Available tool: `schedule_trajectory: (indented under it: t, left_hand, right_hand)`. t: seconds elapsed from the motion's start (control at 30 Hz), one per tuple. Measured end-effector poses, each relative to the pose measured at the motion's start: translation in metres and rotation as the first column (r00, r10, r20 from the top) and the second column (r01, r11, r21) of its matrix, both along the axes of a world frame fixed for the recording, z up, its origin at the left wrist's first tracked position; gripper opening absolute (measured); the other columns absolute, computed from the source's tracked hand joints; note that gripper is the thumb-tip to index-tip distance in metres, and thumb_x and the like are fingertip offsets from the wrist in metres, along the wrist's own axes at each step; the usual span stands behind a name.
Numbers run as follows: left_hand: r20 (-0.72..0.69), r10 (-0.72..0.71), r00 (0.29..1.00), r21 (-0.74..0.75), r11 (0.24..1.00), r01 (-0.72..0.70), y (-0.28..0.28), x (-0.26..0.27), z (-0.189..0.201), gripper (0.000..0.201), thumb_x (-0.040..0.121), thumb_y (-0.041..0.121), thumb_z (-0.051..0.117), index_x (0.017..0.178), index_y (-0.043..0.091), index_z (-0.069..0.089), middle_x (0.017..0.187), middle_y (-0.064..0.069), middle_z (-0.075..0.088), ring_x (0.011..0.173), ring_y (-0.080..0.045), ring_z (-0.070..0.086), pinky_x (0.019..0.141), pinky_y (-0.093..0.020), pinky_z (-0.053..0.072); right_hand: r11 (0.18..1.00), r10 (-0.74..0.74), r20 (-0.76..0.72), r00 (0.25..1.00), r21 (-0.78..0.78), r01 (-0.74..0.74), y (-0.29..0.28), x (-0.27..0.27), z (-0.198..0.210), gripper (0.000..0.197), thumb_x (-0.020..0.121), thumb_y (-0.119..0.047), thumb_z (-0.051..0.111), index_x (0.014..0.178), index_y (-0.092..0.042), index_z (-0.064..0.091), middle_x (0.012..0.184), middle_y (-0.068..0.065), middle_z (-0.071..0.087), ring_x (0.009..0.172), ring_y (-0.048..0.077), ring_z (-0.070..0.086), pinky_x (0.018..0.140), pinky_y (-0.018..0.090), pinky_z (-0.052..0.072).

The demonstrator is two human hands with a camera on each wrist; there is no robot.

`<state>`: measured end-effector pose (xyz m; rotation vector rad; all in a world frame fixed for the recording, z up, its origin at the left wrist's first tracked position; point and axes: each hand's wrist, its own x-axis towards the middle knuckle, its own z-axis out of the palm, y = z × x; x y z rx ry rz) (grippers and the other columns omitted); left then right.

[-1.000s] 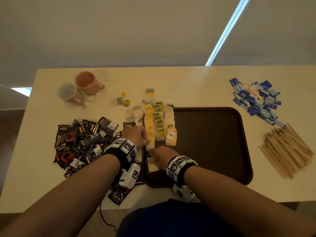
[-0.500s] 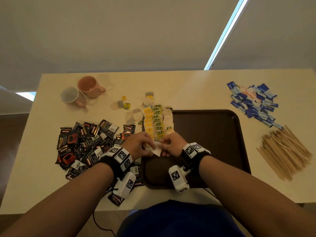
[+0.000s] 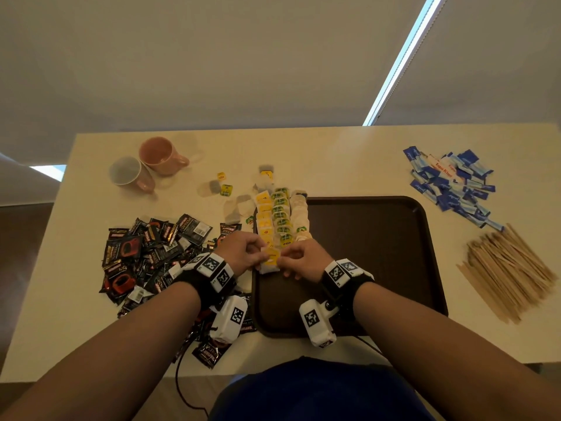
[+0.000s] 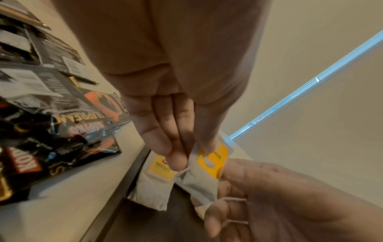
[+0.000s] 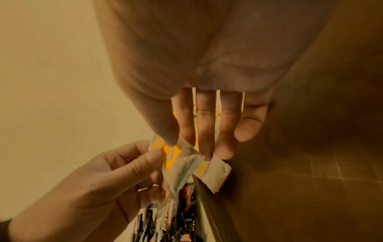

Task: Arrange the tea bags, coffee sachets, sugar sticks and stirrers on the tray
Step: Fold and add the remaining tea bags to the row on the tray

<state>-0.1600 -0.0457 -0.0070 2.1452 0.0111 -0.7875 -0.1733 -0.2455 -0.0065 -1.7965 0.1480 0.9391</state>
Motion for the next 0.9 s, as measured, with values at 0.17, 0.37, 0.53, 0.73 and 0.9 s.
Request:
schedule_trajectory:
  t: [0.17, 0.37, 0.53, 0.73, 0.9]
  left_hand:
    - [-0.084, -0.019, 0.996, 0.057, 0.998, 0.024, 0.002, -0.001, -0.002, 0.014, 0.087, 0.008, 0.074, 0.093, 0.019, 0.067, 0.072, -0.002, 0.075, 0.064, -0.012, 0.072, 0.064, -0.029, 0.058]
    - [-0.023, -0.024, 0.999, 0.226, 0.974, 0.028, 0.006, 0.003, -0.011, 0.010, 0.084, 0.015, 0.078, 0.081, 0.023, 0.072, 0.078, 0.006, 0.071, 0.063, -0.006, 0.065, 0.057, -0.015, 0.046]
    - [0.015, 0.016, 1.000, 0.266, 0.964, -0.019, 0.011, 0.007, -0.011, 0.005, 0.086, 0.017, 0.076, 0.088, 0.019, 0.072, 0.079, 0.008, 0.066, 0.074, -0.009, 0.062, 0.065, -0.021, 0.047]
    - [-0.003, 0.021, 1.000, 0.258, 0.966, -0.020, 0.023, 0.023, -0.003, 0.002, 0.088, 0.020, 0.074, 0.088, 0.021, 0.073, 0.082, 0.008, 0.069, 0.082, -0.013, 0.066, 0.077, -0.028, 0.053]
    - [0.092, 0.343, 0.935, 0.240, 0.903, -0.355, 0.048, 0.076, 0.014, 0.004, 0.087, 0.019, 0.075, 0.084, 0.021, 0.073, 0.084, 0.002, 0.072, 0.075, -0.015, 0.070, 0.068, -0.029, 0.057]
  right_hand:
    - [0.981, 0.063, 0.032, 0.997, -0.184, -0.056, 0.009, -0.001, -0.022, 0.014, 0.095, -0.019, 0.063, 0.082, -0.021, 0.068, 0.077, 0.009, 0.074, 0.067, 0.016, 0.066, 0.068, 0.032, 0.057]
    - [0.948, 0.114, 0.015, 0.993, -0.302, -0.104, 0.021, -0.004, -0.035, 0.012, 0.096, -0.018, 0.062, 0.086, -0.016, 0.070, 0.072, 0.006, 0.071, 0.055, 0.011, 0.063, 0.056, 0.021, 0.054]
    - [0.963, 0.009, 0.022, 1.000, -0.269, -0.002, 0.031, 0.000, -0.039, 0.014, 0.093, -0.009, 0.060, 0.094, 0.001, 0.070, 0.067, 0.006, 0.067, 0.052, 0.014, 0.064, 0.050, 0.021, 0.053]
    - [0.956, -0.037, -0.090, 0.995, -0.294, 0.009, 0.037, 0.005, -0.041, 0.017, 0.094, -0.016, 0.066, 0.084, -0.003, 0.067, 0.069, 0.009, 0.068, 0.049, 0.014, 0.064, 0.049, 0.023, 0.057]
    - [0.935, 0.042, -0.048, 0.998, -0.351, -0.056, 0.026, 0.005, -0.034, 0.020, 0.094, -0.025, 0.066, 0.077, -0.013, 0.068, 0.079, 0.012, 0.074, 0.067, 0.024, 0.074, 0.063, 0.033, 0.062]
